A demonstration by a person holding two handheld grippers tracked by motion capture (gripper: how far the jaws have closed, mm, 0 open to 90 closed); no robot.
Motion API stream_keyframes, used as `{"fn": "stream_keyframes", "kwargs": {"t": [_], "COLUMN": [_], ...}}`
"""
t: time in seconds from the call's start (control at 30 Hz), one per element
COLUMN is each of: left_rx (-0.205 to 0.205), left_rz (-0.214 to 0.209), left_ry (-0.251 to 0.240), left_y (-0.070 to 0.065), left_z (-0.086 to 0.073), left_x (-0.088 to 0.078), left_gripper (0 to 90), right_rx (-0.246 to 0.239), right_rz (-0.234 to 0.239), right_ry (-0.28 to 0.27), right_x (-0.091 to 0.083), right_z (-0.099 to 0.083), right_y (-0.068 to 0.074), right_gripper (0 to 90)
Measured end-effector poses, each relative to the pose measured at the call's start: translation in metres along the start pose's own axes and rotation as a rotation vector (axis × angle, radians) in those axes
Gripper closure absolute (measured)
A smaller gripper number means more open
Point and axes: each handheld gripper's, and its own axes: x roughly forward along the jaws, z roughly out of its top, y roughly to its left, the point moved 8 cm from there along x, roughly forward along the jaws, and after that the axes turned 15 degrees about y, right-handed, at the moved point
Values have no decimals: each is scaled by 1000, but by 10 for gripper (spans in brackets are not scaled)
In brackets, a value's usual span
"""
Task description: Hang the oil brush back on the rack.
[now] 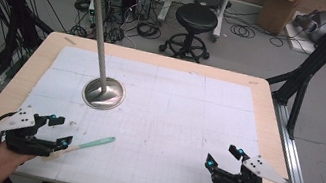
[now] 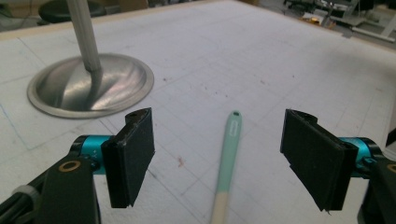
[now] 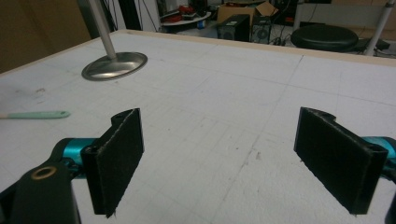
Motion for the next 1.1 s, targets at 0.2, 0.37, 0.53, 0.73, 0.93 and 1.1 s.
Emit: {"fn": "stream_keyframes", "kwargs": {"t": [0.2, 0.37, 0.53, 0.73, 0.93, 1.1], "left_rx": [41, 80, 95, 103, 122, 109], "left_rz": [-36, -37, -9, 36, 19, 9], "left_ry": [119, 239, 333, 390, 401, 410], "left_y": [-7, -8, -8, -3, -7, -9], "left_z": [-9, -19, -26, -31, -32, -32], "left_x": [12, 24, 36, 44, 46, 47], "left_gripper": [329, 461, 558, 640, 697, 779], "right_rx": [-11, -15, -17, -20, -10, -16], "right_rz": [9, 11, 15, 14, 17, 18], "right_ry": [12, 19, 25, 25, 26, 27], "right_x": [2, 3, 5, 6, 5, 6], "right_z": [-1, -2, -2, -2, -2, -2], "right_y": [2, 3, 4, 4, 3, 3], "right_gripper": [150, 151, 152, 152, 152, 152]}}
